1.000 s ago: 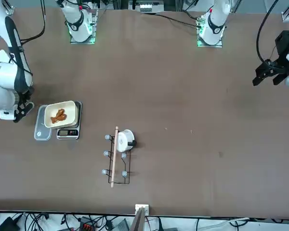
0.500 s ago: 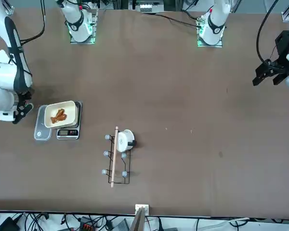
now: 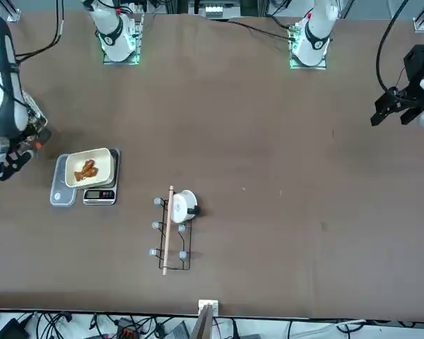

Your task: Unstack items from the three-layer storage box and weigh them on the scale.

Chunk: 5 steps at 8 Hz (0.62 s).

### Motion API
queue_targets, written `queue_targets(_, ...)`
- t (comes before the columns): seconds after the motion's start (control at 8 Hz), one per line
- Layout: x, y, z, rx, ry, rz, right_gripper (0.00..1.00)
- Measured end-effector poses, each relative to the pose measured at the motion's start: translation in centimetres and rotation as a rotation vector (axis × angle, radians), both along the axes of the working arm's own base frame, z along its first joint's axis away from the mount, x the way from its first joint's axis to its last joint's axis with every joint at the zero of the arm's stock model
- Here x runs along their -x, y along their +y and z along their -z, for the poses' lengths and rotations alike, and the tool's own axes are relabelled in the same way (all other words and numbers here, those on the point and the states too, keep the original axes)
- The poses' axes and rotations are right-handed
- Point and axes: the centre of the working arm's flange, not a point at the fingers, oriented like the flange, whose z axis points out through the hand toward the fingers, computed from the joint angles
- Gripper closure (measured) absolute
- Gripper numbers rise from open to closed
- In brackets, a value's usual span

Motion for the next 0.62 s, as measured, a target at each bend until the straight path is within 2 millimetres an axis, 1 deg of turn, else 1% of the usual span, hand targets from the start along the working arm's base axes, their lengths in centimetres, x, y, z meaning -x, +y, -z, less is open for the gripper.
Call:
queue_targets(0.12,1.2,-1.5,0.9,-0.006,0.006,0.026,0.36)
queue_targets(0.38,3.4,-4.4,2.6,-0.014,-0.008,0.073,0.36)
queue_targets(0.5,4.1,-5.4,2.8,-0.016,-0.009,0.093,0.35)
queue_targets(0.62,4.6,-5.9,3.0,-0.017,-0.008,0.104,0.33)
